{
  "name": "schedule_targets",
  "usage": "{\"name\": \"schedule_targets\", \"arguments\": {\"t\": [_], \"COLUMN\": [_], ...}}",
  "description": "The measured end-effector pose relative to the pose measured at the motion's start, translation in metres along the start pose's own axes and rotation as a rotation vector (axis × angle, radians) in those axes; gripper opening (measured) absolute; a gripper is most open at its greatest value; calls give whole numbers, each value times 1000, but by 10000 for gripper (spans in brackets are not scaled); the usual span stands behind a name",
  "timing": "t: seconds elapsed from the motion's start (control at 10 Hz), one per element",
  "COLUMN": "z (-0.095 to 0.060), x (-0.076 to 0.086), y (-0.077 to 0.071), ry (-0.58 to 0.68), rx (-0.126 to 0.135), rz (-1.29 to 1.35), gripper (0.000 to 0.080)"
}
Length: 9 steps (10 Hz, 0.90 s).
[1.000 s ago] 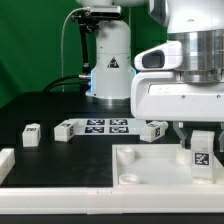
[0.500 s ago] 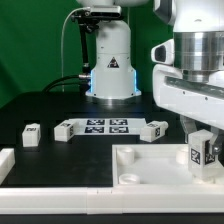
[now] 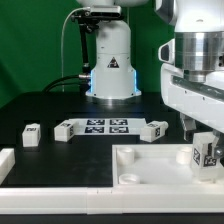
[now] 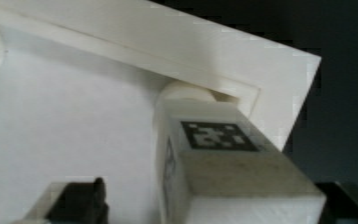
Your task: Assemble one leg
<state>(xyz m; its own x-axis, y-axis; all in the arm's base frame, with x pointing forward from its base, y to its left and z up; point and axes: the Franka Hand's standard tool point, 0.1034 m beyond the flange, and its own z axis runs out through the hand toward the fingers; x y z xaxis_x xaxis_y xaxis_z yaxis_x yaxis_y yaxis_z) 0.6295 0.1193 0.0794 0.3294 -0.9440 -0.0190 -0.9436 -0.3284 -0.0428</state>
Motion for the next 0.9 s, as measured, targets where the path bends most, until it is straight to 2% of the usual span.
{"name": "schedule_targets", "arguments": {"t": [0.1, 0.2, 0.3, 0.9], "z": [0, -1, -3, -5], "x": [0, -1, -3, 3], "y": [-1, 0, 1, -3], "ry": [4, 4, 2, 17], "rx": [8, 8, 9, 4], "rz": [-130, -281, -428, -1194], "gripper": [586, 636, 646, 649]}}
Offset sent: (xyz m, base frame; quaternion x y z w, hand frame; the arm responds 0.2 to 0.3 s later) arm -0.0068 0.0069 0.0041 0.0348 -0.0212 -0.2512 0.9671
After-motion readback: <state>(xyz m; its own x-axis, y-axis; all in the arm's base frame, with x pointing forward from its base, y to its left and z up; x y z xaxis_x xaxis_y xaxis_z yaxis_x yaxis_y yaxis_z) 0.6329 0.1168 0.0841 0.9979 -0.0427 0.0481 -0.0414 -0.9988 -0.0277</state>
